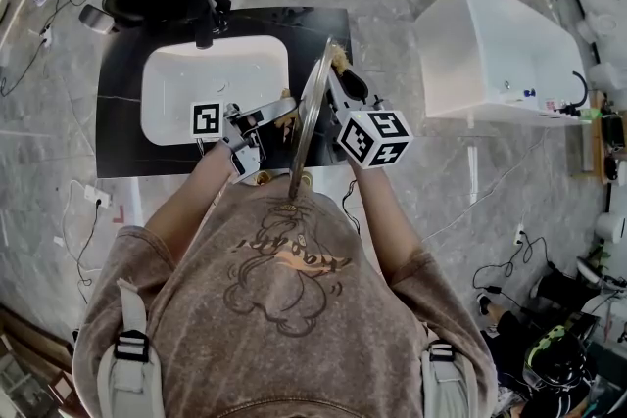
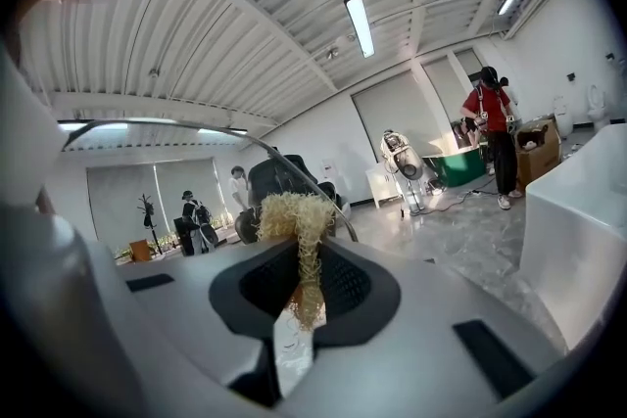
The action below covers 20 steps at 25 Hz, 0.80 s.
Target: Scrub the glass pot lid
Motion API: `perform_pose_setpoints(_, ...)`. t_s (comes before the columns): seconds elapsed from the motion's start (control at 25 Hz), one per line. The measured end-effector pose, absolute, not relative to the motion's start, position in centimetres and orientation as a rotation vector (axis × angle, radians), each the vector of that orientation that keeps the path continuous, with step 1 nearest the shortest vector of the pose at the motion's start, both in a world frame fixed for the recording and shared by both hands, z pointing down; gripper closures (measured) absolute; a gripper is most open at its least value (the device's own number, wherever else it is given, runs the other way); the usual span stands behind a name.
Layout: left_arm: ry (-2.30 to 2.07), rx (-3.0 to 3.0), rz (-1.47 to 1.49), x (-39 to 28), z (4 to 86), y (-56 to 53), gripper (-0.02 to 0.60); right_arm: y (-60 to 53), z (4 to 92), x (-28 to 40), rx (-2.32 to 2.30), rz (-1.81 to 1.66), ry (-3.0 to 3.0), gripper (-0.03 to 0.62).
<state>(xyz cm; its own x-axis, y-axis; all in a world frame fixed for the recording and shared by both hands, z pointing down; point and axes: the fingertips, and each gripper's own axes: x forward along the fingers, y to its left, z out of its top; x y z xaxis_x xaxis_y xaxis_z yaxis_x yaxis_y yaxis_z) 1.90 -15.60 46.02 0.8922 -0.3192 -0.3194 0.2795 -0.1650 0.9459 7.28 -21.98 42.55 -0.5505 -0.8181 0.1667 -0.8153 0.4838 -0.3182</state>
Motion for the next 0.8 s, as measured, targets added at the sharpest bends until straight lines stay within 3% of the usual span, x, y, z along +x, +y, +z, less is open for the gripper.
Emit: perform_pose_setpoints(0.8, 0.001, 1.615, -0.624, 1.6, 45.4, -16.0, 0.405, -22.7, 52.2, 8.7, -1.583, -0.827, 2.781, 0.542)
